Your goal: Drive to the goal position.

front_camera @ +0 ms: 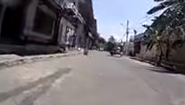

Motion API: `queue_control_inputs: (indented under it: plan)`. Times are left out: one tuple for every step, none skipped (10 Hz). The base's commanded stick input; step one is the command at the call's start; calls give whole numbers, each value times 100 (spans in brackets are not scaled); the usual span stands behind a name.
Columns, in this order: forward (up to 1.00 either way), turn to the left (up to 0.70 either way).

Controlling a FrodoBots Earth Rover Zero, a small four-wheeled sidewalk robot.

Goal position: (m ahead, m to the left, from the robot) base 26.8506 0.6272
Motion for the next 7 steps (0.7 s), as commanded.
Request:
queue_control_inputs:
  plan:
    - [85,0]
    - [85,-34]
    - [85,-34]
    - [85,-34]
    - [85,-34]
    - [85,-34]
    - [85,0]
